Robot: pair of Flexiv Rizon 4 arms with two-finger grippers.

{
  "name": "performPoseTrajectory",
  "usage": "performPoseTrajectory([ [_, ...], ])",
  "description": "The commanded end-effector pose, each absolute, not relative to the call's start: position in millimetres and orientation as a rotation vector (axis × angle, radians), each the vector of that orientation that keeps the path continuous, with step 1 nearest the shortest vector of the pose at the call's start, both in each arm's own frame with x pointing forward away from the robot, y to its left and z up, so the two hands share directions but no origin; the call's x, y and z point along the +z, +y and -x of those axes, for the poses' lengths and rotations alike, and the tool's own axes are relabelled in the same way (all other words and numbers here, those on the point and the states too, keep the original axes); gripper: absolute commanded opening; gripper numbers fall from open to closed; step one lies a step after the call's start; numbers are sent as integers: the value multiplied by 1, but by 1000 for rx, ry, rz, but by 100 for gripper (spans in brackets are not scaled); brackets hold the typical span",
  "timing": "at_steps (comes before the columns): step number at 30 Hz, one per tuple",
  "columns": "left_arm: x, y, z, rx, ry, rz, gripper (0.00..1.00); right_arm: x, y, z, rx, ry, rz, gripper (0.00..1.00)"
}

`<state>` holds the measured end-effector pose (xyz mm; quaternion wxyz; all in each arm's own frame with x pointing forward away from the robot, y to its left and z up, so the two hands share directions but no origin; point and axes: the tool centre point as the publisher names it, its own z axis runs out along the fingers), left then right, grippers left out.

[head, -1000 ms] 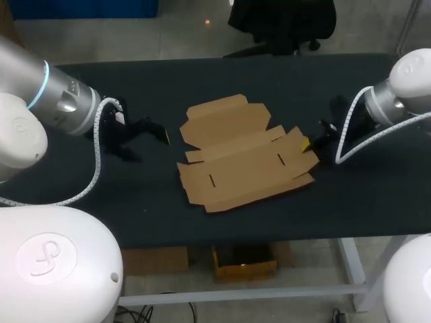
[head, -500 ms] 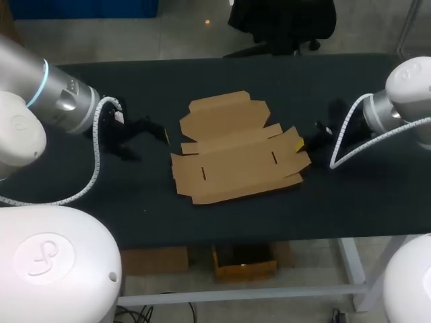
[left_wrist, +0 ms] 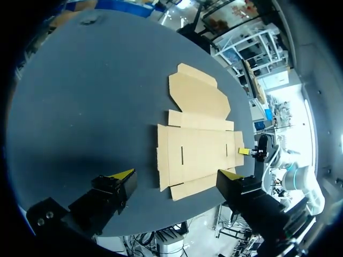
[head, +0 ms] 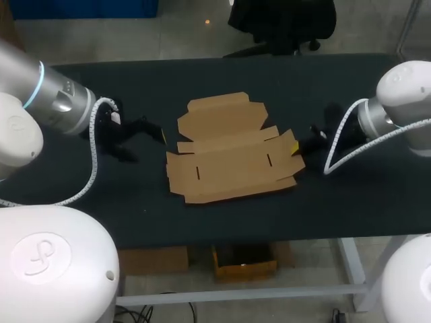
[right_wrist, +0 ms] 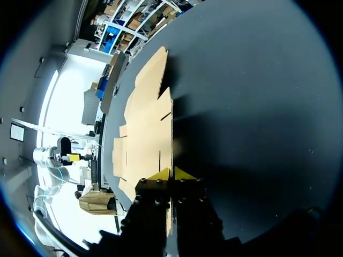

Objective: Assemble the packaging by folding the flat box into shape, placing the metal phone stand inside, and closing the box properly

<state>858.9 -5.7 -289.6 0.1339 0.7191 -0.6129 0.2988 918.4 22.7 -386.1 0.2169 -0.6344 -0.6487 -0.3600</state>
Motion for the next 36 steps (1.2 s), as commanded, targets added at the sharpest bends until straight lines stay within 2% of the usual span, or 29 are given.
performPoseTrajectory([
  [1, -290, -5, -859, 865, -1778, -2080, 100, -387, 21, -909, -1016, -1791, 1760, 0],
  [11, -289, -5, -858, 873, -1778, -2076, 100, -387, 24, -902, -998, -1800, 1746, 0],
  [12, -289, -5, -858, 874, -1777, -2077, 100, -388, 24, -902, -995, -1800, 1747, 6],
  [14, -289, -5, -858, 875, -1777, -2076, 100, -389, 25, -902, -990, -1801, 1744, 35],
  [15, -289, -5, -857, 876, -1778, -2076, 100, -389, 25, -901, -981, -1801, 1744, 58],
  [16, -289, -5, -857, 876, -1778, -2075, 100, -389, 25, -901, -979, -1801, 1743, 89],
  [17, -289, -5, -857, 876, -1778, -2075, 100, -389, 25, -901, -975, -1801, 1745, 100],
  [36, -279, -5, -856, 864, -1809, -2051, 100, -351, -8, -908, -933, -1919, 1792, 100],
])
